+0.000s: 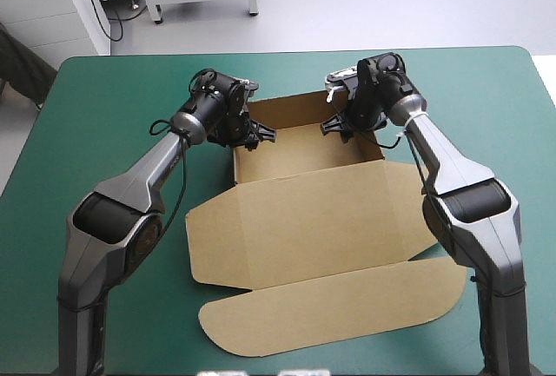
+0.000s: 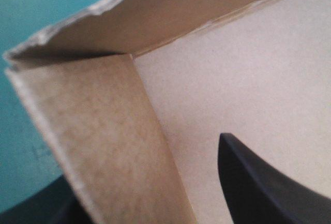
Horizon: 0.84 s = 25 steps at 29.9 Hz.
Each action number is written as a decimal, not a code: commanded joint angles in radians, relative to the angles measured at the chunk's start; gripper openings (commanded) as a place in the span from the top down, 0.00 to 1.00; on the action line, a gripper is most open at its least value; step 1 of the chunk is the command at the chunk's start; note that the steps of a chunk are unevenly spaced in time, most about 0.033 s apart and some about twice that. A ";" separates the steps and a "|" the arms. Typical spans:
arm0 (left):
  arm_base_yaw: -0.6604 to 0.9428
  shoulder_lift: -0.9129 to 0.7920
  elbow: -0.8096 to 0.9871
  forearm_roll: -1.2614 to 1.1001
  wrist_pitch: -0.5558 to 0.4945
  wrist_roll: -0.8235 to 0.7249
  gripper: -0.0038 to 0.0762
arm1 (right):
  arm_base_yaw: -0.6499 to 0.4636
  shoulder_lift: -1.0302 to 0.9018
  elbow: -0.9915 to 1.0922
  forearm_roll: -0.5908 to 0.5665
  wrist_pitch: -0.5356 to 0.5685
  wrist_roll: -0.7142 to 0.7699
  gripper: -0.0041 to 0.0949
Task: Fold the box
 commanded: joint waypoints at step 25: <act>-0.003 -0.086 -0.099 -0.235 -0.001 -0.119 0.40 | -0.065 -0.157 -0.043 0.032 0.016 -0.093 0.44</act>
